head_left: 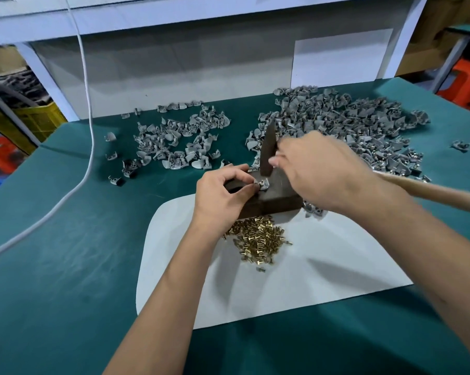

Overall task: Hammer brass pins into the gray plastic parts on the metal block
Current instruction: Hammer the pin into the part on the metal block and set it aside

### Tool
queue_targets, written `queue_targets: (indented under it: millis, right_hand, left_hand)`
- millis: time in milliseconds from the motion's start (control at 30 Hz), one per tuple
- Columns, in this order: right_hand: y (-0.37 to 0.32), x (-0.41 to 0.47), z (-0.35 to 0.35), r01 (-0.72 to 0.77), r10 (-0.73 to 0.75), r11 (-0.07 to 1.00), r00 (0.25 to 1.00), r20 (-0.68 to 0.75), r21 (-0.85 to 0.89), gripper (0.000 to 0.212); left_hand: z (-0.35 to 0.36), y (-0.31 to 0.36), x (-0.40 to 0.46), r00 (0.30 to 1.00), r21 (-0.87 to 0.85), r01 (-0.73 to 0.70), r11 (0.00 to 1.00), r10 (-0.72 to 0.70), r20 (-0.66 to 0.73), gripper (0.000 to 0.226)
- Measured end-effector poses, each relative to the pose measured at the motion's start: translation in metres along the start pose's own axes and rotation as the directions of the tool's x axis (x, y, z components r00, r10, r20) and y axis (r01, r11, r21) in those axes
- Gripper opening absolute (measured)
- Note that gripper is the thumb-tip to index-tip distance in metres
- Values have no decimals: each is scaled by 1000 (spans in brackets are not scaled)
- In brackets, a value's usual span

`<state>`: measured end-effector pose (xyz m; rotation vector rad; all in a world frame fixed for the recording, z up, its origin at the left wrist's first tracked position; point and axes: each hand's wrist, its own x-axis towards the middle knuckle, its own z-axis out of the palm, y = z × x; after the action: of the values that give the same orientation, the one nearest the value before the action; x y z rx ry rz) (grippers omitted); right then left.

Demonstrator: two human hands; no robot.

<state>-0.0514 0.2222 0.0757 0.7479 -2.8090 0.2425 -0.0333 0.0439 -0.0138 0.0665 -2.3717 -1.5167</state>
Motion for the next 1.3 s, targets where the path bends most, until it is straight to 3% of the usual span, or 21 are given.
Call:
queue_targets:
  millis: [67, 167, 233, 300, 367, 400, 500, 567, 667, 767, 933, 1067, 1300]
  right_hand:
    - [-4, -1, 1, -2, 13, 995, 993, -114, 97, 25]
    - [-10, -4, 12, -53, 44, 996, 993, 114, 75, 27]
    - [-5, -2, 4, -47, 42, 998, 988, 151, 32, 26]
    - [1, 0, -3, 19, -19, 1000, 999, 44, -5, 24]
    - [2, 0, -4, 6, 7, 993, 994, -109, 114, 25]
    - [-2, 0, -2, -21, 34, 990, 995, -94, 139, 27]
    - [-3, 1, 8, -16, 17, 1000, 989, 149, -7, 24]
    - [2, 4, -2, 22, -17, 999, 991, 136, -31, 22]
    - [6, 6, -1, -13, 21, 993, 997, -74, 116, 25]
    - [-5, 3, 16, -16, 17, 1000, 991, 133, -9, 29]
    - [7, -1, 8, 3, -8, 999, 995, 101, 45, 18]
    - [37, -10, 6, -121, 122, 964, 992, 11, 237, 16]
    - [93, -33, 7, -392, 388, 919, 919, 73, 40, 21]
  left_hand:
    - [1, 0, 0, 1000, -17, 3, 1000, -4, -4, 9]
    - [1, 1, -1, 1000, -30, 0, 1000, 0, 3, 13]
    - [0, 2, -1, 1000, -30, 4, 1000, -4, 7, 11]
    - [0, 1, -1, 1000, -32, 11, 999, -11, 14, 9]
    - [0, 0, 0, 1000, -41, 21, 999, -21, 3, 11]
    - [0, 0, 0, 1000, -47, 24, 999, -24, -3, 11]
    - [1, 0, 0, 1000, -52, 15, 999, -15, 11, 15]
    - [1, 0, -1, 1000, -43, 20, 999, -19, 11, 18]
    - [0, -1, 0, 1000, -43, 25, 999, -25, 8, 13]
    - [-1, 0, 0, 1000, -29, 7, 1000, -7, 6, 18]
    - [0, 1, -3, 1000, -14, 14, 1000, -14, 17, 8]
    - [2, 4, -4, 999, -43, 40, 998, -40, -3, 12]
    - [1, 9, -8, 998, -69, 52, 996, -50, 36, 16]
